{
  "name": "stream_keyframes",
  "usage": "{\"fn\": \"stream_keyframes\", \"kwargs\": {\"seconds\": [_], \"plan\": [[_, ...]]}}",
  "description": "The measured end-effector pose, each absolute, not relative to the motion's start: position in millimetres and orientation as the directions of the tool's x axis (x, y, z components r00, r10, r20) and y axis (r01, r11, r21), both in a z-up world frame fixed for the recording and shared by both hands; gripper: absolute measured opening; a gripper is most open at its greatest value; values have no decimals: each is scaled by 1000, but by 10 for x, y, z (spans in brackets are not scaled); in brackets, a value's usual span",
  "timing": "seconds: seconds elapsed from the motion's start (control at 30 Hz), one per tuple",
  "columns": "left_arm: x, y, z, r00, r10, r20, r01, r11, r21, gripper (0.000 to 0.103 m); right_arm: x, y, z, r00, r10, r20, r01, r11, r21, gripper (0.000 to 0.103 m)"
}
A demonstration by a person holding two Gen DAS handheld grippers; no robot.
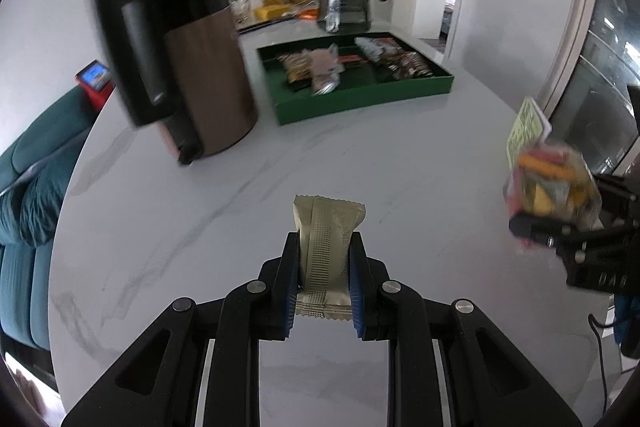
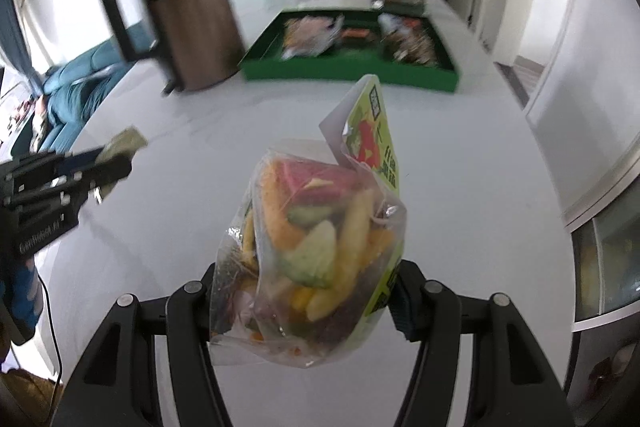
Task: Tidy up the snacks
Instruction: 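Carry the pale green pouch and fruit bag over to the green tray, then lower both snacks into the tray and open both tools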
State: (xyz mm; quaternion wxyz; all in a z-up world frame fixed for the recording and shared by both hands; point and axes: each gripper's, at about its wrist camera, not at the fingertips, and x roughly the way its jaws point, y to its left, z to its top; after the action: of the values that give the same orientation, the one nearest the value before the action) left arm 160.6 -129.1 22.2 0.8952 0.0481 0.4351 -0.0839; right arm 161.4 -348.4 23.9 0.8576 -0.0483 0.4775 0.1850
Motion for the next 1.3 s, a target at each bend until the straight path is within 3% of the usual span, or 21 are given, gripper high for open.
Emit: {"fn": "stream_keyframes", "kwargs": {"seconds": [0.33, 0.7, 1.0, 1.3], "plan": [[2109, -1674, 436, 648, -115, -753, 205, 978, 26, 19, 2287, -3757, 659, 596, 272, -756, -332, 940, 77, 29], [3311, -1948, 759, 716, -52, -696, 108, 994, 37, 19, 3448, -3771, 855, 683, 283, -674, -327, 943, 66, 29], [4133, -2020, 465, 715, 46, -698, 9, 997, 74, 19, 4225, -3548, 526, 685, 254, -683, -337, 942, 12, 30], [4292, -2123, 40, 670, 86, -738, 15, 992, 129, 19, 4472, -3364, 193, 671, 236, -703, -363, 931, -34, 30]]}}
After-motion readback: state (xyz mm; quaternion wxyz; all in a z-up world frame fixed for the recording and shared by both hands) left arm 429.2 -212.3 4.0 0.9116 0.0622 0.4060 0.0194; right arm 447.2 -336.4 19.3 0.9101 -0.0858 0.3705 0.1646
